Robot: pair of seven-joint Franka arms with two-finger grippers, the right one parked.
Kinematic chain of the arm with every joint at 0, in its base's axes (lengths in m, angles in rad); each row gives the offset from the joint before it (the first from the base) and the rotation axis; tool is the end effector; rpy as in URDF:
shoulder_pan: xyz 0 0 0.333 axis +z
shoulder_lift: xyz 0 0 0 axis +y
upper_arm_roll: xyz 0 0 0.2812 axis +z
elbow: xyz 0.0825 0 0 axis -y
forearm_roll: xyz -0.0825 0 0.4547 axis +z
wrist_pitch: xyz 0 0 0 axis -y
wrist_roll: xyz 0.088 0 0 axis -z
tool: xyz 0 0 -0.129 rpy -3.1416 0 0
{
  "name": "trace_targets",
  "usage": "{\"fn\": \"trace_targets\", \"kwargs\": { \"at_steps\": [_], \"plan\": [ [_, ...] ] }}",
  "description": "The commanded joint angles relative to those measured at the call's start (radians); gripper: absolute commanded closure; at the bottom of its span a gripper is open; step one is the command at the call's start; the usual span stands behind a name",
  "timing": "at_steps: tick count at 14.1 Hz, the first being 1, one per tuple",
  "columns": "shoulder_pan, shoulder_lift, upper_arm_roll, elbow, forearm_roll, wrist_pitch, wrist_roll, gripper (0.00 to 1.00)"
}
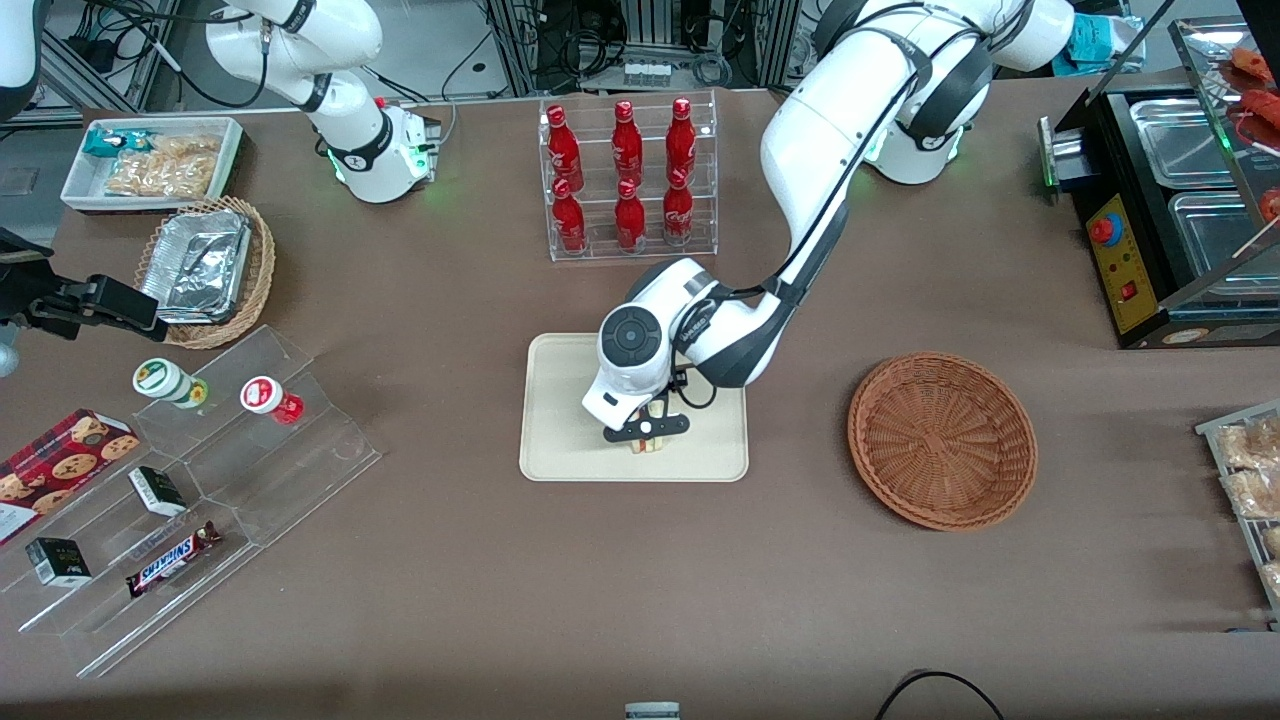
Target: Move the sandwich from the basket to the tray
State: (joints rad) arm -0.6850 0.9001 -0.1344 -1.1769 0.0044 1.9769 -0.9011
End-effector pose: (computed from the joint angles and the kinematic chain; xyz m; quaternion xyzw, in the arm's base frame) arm 0.5517 -0.5583 0.1621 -0.9956 -0.0625 0.0695 0.0014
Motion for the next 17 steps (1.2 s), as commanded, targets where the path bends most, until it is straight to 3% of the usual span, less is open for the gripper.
{"fn": "trace_targets", "kwargs": {
  "at_steps": [1, 4, 10, 17],
  "plan": [
    [0.053, -0.142, 0.010, -0.027, -0.012, -0.139, -0.002, 0.00],
    [0.175, -0.281, 0.009, -0.122, -0.012, -0.220, 0.077, 0.00],
    [0.473, -0.682, 0.009, -0.516, -0.020, -0.245, 0.492, 0.00],
    [0.699, -0.888, 0.012, -0.530, -0.017, -0.464, 0.735, 0.00]
  ]
}}
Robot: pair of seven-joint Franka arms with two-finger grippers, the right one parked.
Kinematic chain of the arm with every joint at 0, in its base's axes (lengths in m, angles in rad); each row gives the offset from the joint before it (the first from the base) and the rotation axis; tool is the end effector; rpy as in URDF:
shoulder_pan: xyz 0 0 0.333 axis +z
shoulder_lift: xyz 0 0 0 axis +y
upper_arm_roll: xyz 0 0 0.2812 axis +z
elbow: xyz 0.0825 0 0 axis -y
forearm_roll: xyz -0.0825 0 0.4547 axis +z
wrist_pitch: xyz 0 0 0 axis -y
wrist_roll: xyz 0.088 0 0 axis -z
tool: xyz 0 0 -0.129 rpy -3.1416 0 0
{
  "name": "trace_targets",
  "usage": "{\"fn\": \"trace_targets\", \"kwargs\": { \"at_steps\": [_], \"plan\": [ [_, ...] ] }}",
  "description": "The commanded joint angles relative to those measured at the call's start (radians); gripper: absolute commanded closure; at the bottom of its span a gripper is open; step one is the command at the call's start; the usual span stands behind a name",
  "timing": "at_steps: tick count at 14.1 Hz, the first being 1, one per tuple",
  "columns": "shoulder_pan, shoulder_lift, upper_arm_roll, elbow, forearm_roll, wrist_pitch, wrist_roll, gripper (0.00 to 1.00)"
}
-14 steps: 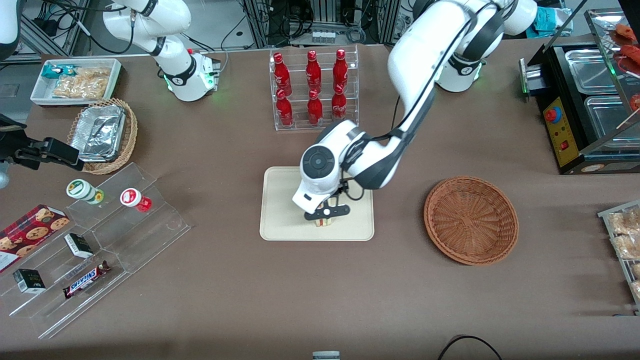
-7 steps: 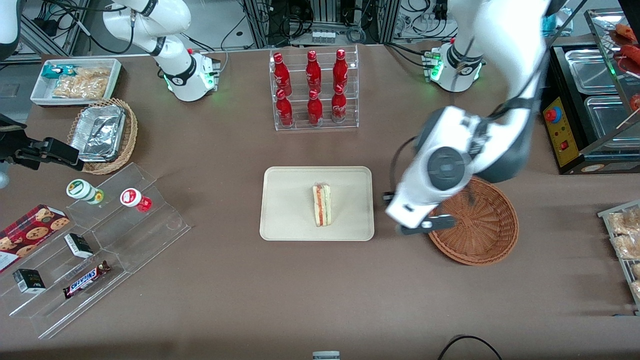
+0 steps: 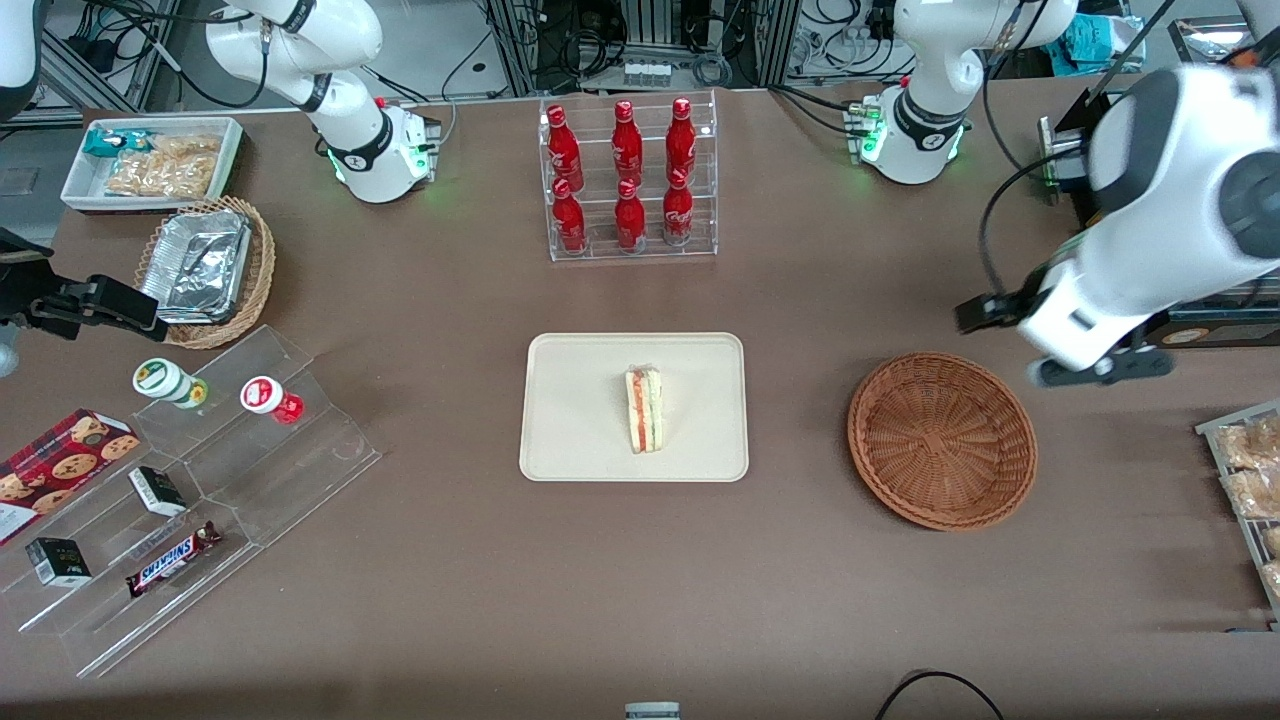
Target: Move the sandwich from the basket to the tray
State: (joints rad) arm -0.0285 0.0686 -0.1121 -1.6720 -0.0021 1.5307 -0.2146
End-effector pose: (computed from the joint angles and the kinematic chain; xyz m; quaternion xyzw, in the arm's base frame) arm 0.6168 -0.0864 0.4681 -0.9938 -0.0366 0.1038 0.0137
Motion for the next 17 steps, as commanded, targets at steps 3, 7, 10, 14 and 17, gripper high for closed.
{"fn": "trace_targets", "kwargs": {
  "at_steps": [3, 7, 10, 14, 17],
  "plan": [
    [0.102, -0.082, -0.011, -0.026, -0.010, -0.021, 0.126, 0.00],
    [0.095, -0.087, -0.017, 0.035, -0.010, -0.029, 0.113, 0.00],
    [0.088, -0.085, -0.049, 0.084, -0.010, -0.029, 0.110, 0.00],
    [0.088, -0.079, -0.057, 0.115, -0.009, -0.029, 0.089, 0.00],
    [0.088, -0.078, -0.057, 0.118, -0.009, -0.027, 0.090, 0.00]
  ]
}}
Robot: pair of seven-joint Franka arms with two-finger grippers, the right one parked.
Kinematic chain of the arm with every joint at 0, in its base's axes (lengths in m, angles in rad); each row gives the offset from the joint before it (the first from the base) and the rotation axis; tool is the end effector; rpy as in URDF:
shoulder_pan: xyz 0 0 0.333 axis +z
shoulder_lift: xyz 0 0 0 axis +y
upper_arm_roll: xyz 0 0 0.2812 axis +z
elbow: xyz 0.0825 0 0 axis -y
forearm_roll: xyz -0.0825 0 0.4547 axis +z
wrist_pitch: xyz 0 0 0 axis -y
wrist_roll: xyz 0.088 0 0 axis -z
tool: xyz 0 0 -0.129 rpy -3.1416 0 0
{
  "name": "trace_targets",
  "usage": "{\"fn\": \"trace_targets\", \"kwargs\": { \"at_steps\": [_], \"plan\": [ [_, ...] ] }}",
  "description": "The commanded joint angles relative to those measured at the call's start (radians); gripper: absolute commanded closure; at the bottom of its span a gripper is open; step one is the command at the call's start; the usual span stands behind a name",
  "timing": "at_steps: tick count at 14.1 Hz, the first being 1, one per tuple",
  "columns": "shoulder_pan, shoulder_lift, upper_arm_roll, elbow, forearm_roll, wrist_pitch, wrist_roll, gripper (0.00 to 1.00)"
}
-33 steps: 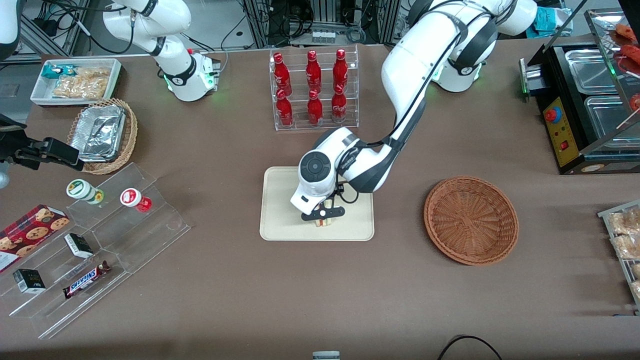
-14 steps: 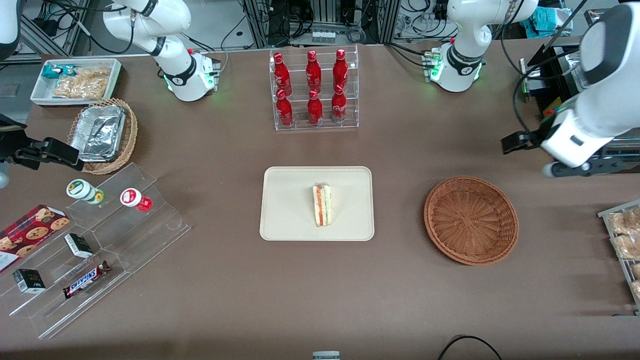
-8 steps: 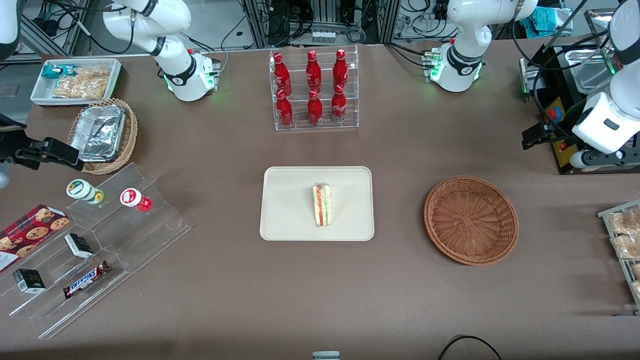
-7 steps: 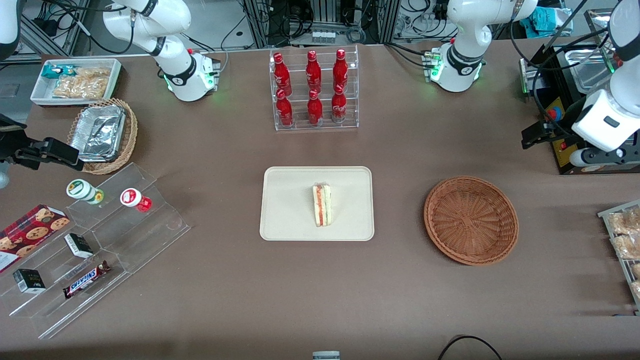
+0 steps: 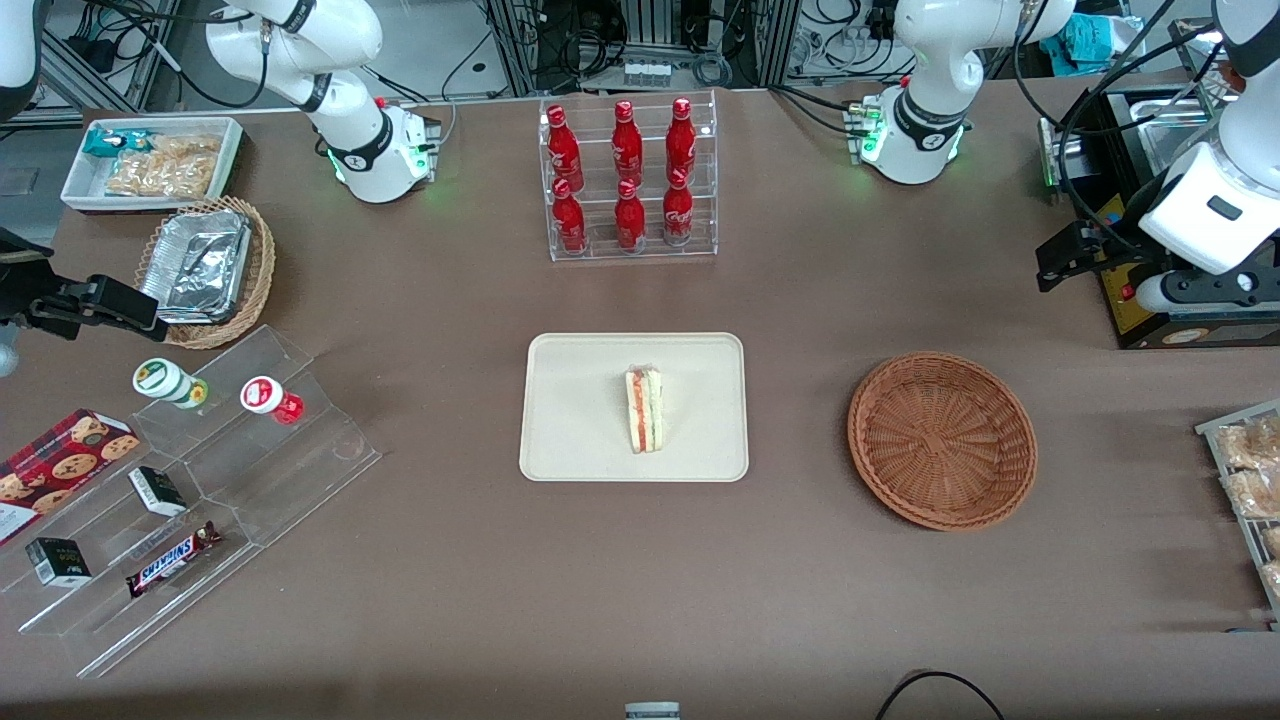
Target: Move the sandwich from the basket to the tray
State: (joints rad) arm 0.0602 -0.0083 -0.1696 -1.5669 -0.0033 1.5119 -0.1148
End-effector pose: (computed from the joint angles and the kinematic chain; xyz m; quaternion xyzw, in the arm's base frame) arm 0.6120 -0.0680 0.5699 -0.9997 -0.0027 0.0234 0.0017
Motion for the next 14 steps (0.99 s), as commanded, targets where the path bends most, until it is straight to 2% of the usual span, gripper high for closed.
{"fn": "trace_targets", "kwargs": {
  "at_steps": [1, 14],
  "plan": [
    [0.000, -0.001, 0.001, 0.013, -0.006, -0.009, -0.006, 0.00],
    [0.000, -0.001, 0.001, 0.014, -0.004, -0.007, -0.040, 0.00]
  ]
}}
